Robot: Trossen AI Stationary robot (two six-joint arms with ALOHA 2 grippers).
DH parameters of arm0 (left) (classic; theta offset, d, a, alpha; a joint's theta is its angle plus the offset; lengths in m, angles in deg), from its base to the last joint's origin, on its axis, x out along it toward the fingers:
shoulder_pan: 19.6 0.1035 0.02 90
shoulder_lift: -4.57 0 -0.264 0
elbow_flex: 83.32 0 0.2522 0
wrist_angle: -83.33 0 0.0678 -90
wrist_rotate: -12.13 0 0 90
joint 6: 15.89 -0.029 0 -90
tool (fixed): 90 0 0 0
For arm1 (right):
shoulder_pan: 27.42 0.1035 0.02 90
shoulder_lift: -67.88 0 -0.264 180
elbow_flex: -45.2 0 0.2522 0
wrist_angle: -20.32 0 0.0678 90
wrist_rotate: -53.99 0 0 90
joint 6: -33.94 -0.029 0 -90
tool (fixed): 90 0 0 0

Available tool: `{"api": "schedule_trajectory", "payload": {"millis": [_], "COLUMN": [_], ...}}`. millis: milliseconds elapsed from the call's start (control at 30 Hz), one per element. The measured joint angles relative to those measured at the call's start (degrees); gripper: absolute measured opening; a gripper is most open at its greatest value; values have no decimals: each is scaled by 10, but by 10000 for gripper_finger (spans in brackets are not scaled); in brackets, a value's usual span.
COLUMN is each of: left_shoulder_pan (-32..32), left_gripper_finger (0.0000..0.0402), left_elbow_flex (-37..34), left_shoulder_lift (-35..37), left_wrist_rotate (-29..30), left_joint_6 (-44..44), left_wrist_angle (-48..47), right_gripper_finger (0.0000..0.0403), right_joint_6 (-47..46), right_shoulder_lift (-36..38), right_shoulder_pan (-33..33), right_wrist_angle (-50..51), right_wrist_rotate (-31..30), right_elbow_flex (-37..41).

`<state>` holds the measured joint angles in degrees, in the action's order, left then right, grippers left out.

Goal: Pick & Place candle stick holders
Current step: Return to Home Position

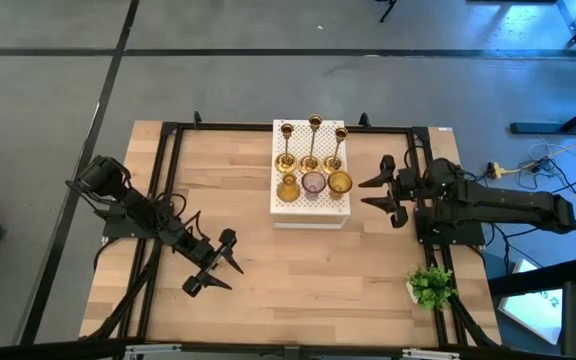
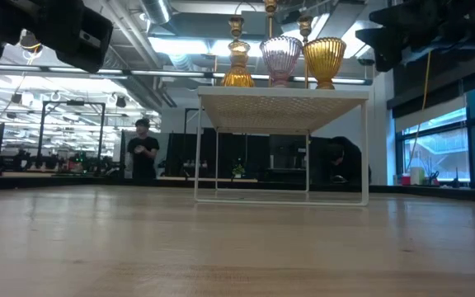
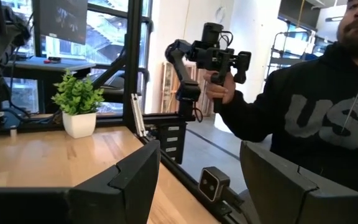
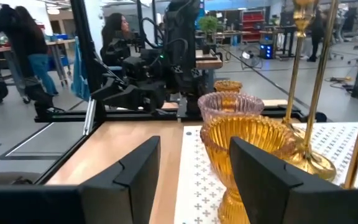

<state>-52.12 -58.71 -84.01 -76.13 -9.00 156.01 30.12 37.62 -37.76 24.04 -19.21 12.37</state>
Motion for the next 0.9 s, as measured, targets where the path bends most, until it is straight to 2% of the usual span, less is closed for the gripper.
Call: {"api": "schedule_trajectory", "payload": {"millis": [400, 667, 900], "left_shoulder_pan": [-26, -68, -100], "left_gripper_finger": [218, 218, 218], "left_elbow_flex": [0, 0, 19], "left_shoulder_lift": [0, 0, 0], "left_wrist_rotate": [11, 68, 108], "left_joint_6": [-2, -13, -42], "left_wrist_angle": [4, 4, 4], "right_gripper_finger": [195, 195, 195], "right_joint_6": [4, 5, 22], "right_shoulder_lift": [0, 0, 4], "right_shoulder_pan": [95, 151, 176], "right_wrist_angle": [0, 0, 18], "right_wrist_rotate": [-77, -141, -158], "right_elbow_flex": [0, 0, 0]}}
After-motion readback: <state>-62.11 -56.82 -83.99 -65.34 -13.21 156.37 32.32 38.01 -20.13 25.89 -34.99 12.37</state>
